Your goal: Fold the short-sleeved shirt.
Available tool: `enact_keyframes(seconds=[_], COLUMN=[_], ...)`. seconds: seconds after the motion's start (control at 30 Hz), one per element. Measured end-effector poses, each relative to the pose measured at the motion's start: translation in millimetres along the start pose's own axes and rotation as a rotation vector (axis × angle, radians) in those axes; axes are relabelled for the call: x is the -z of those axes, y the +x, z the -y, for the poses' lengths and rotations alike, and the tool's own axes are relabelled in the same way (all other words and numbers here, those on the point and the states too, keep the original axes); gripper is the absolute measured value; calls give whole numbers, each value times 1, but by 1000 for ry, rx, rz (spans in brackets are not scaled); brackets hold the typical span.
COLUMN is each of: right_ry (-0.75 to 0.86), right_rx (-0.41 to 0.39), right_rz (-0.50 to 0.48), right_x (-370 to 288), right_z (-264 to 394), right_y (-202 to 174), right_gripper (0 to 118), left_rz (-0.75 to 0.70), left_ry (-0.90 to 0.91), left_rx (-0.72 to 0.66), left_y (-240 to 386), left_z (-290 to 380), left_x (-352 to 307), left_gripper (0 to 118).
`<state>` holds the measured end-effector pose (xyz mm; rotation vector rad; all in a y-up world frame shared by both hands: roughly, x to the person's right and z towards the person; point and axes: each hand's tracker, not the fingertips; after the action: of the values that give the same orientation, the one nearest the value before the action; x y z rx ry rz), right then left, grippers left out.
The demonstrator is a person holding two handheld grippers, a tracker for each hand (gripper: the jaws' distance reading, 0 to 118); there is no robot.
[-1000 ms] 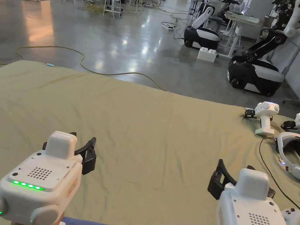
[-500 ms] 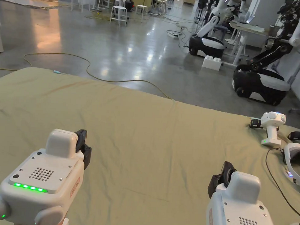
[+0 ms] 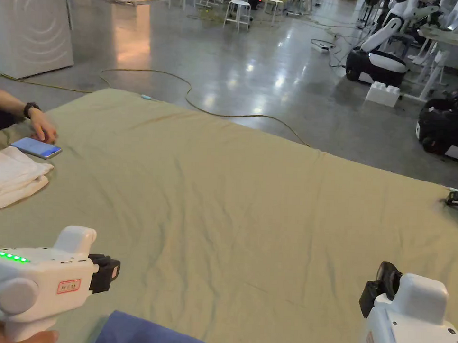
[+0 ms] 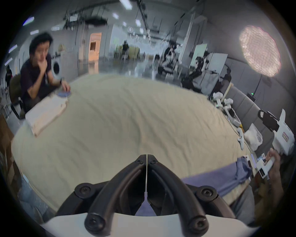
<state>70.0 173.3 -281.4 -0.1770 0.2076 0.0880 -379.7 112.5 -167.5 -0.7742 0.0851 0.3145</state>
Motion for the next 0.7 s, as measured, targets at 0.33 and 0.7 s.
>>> enact_keyframes(seconds=[0.33, 0.7], right_ry=[-107, -170], right_rx=[38, 67], right_rz=[-33, -30], right_x=[2, -2], right_z=[20, 27], right_y=[1, 3], right_gripper=[0, 0], left_rz=[303, 654], left_ry=[-275, -373], left_rx=[-259, -630], left_y=[-80, -84], left_z=[52, 88], left_x=[35, 76], left_gripper=[58, 61])
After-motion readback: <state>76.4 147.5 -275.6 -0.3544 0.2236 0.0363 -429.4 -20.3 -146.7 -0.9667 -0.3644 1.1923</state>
